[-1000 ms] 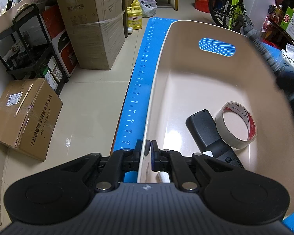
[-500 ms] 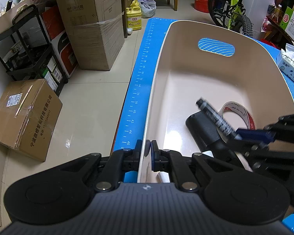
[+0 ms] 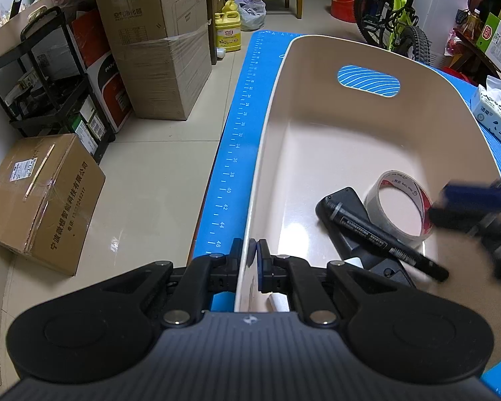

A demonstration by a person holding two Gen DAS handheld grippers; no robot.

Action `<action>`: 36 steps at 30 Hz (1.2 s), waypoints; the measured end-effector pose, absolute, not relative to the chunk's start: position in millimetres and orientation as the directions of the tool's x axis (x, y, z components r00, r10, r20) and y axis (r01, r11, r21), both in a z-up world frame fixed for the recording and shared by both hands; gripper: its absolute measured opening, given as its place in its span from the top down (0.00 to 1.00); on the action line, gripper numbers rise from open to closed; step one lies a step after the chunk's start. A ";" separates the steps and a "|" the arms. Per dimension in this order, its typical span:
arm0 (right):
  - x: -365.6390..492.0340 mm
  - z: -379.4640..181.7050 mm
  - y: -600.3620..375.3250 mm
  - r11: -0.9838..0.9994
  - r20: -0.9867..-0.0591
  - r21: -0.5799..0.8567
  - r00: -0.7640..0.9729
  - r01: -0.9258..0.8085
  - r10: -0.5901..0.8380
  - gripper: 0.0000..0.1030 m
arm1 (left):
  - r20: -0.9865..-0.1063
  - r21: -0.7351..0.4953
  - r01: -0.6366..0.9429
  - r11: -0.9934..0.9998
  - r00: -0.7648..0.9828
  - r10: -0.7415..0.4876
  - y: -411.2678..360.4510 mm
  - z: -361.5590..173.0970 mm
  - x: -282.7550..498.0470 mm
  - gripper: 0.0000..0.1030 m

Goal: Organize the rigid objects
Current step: 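Carry the black marker into the bin and open the right gripper, then grasp the key ring with the right gripper and lift the keys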

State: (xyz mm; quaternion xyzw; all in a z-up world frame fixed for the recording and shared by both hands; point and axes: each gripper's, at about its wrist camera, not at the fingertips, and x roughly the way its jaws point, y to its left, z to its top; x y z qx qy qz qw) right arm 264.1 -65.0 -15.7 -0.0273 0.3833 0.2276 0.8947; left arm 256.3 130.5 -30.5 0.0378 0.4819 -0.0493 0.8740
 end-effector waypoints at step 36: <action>300.5 -96.8 -174.6 0.970 -0.736 0.076 0.643 -0.232 0.211 0.42 | -0.847 0.027 0.123 0.992 0.530 -0.043 130.6 -30.8 256.6 0.91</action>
